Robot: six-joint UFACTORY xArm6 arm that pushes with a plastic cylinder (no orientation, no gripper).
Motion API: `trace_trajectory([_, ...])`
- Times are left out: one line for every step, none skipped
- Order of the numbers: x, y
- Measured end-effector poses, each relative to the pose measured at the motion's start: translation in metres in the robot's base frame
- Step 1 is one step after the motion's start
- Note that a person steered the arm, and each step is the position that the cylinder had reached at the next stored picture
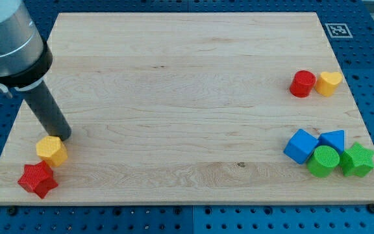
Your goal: Push the yellow heart and the red circle towards the center
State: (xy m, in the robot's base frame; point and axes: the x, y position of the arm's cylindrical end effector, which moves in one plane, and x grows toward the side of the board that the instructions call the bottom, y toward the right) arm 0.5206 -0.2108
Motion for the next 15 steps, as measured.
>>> trace_trajectory([-0.011,0.013])
trace_trajectory([-0.064,0.054])
trace_trajectory([-0.119,0.115])
trace_trajectory([-0.170,0.186])
trace_trajectory([-0.203,0.263])
trace_trajectory([-0.200,0.350])
trace_trajectory([-0.186,0.415])
trace_trajectory([-0.186,0.418])
trace_trajectory([-0.170,0.441])
trace_trajectory([-0.147,0.474])
trace_trajectory([-0.144,0.485])
trace_trajectory([-0.138,0.520])
trace_trajectory([-0.115,0.534])
trace_trajectory([-0.092,0.514])
trace_trajectory([-0.089,0.492])
